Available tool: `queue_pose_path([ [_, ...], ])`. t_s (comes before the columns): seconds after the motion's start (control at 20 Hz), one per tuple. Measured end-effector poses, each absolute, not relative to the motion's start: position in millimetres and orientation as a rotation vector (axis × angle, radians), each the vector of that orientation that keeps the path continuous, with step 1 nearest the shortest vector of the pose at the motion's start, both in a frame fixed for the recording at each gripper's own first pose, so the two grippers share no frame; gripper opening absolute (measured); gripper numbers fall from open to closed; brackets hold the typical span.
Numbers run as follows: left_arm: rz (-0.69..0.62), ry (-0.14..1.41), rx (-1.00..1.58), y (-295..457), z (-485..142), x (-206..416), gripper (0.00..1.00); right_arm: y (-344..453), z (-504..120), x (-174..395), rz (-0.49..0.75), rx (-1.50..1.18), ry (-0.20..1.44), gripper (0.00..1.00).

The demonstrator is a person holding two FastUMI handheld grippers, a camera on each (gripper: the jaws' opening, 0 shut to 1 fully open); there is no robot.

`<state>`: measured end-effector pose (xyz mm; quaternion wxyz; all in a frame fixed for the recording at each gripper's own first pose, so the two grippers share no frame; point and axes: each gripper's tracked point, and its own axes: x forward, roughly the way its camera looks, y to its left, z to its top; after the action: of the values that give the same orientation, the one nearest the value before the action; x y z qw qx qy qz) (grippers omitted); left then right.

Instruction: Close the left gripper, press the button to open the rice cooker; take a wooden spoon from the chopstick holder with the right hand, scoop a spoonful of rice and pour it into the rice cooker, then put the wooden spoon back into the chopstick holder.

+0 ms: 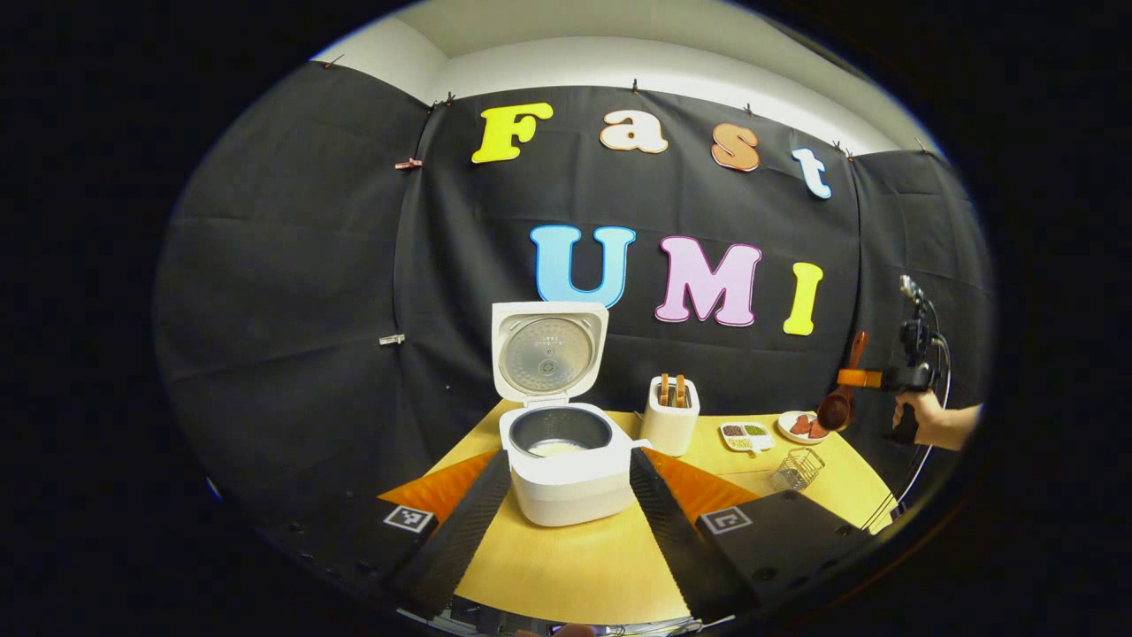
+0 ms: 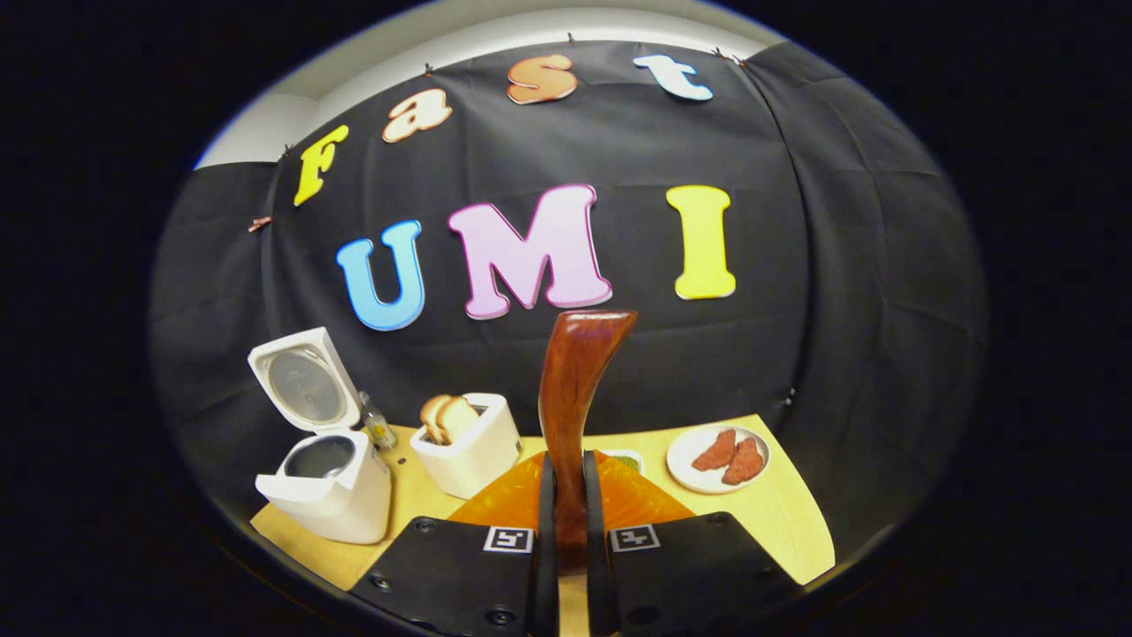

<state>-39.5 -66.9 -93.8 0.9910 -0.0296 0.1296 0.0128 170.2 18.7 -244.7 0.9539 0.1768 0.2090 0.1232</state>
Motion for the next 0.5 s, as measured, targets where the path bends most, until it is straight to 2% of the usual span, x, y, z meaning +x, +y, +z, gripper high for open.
queue_pose_path([
  [0.25, 0.073, 0.267, -0.04, -89, -94, -44, 0.94, 2, -328, 174, 0.219, 0.387, 0.523, 0.17],
  [0.5, 0.113, 0.29, -0.017, -108, -97, -54, 0.94, 22, -377, 177, 0.241, 0.444, 0.606, 0.17],
])
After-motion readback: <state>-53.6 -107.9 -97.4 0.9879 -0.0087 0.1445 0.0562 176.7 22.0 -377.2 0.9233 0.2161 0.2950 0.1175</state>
